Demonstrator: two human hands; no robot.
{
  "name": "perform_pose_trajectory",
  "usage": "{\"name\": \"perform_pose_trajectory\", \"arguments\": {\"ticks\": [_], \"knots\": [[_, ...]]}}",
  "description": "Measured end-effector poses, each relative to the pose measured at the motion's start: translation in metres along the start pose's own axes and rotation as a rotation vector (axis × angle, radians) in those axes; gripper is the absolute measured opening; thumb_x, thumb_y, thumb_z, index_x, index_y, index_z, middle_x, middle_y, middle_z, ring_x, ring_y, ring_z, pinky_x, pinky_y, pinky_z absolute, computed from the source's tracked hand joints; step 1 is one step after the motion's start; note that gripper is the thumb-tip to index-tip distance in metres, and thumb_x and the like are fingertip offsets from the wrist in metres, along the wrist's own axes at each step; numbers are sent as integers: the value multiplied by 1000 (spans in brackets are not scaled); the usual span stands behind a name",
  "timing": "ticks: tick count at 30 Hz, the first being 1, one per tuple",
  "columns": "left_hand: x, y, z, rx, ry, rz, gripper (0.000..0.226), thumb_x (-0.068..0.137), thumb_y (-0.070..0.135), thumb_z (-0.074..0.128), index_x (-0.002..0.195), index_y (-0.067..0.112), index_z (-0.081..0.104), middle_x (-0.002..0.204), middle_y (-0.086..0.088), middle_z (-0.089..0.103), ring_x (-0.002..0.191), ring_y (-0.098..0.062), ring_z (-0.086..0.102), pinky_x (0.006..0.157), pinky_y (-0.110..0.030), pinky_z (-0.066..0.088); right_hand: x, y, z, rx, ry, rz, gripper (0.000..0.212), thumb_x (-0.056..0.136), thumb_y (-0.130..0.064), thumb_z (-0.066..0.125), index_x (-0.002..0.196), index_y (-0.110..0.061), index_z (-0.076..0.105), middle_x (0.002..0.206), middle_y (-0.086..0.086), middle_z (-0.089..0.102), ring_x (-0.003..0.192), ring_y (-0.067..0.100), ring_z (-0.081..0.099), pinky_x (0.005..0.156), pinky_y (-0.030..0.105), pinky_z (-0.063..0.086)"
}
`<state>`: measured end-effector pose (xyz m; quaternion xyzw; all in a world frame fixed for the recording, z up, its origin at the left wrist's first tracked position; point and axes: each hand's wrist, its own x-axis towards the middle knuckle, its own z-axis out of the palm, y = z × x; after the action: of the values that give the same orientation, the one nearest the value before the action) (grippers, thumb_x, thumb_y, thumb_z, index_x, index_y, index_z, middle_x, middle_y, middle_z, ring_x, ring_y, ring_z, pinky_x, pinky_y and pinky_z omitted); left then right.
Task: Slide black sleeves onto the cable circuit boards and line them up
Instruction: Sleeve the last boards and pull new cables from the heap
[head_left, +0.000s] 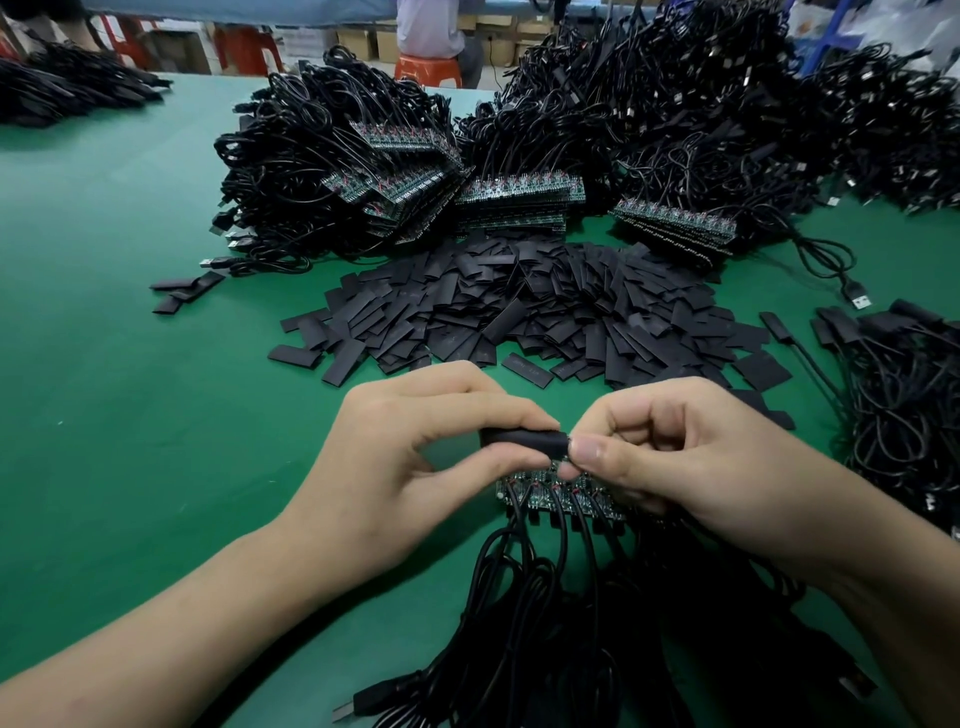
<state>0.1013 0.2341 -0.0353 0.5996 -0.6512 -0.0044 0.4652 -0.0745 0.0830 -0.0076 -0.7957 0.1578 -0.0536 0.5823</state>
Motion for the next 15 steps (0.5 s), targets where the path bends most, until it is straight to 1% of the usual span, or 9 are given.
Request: {"name": "perform_pose_trajectory", "arguments": {"ticks": [3,7,9,12,15], "knots": [[0,0,1,0,-5,-2,19,87,21,76,103,12,79,93,4,73,86,-9,69,80,-22,52,1,1,0,13,-13,13,21,89,-35,66,83,-19,79,58,-3,49,54,9,39,50,16,31],[1,-1,1,21,-12,11,19,86,23,76,103,14,79,92,6,72,84,-6,68,80,-17,50,2,4,2,46,-13,17,21,98,-26,66,83,-20,79,57,-5,52,52,4,43,52,14,36],[1,-1,0,31,-7,18,19,86,24,76,103,15,79,91,7,71,83,-5,68,80,-15,49,3,4,3,45,-14,19,20,97,-31,67,82,-23,79,58,-4,54,53,5,46,53,15,39],[3,-1,-1,35,39,8,18,86,26,76,102,18,79,92,8,72,85,-5,68,79,-17,50,2,4,1,60,8,-1,21,91,-40,67,80,-25,78,62,-4,61,55,7,53,57,15,44],[3,-2,-3,32,85,-27,17,86,27,76,101,19,79,93,9,73,85,-6,69,80,-20,52,0,3,-1,57,43,-8,20,92,-42,69,83,-26,79,65,-4,64,58,8,56,59,15,46]]}}
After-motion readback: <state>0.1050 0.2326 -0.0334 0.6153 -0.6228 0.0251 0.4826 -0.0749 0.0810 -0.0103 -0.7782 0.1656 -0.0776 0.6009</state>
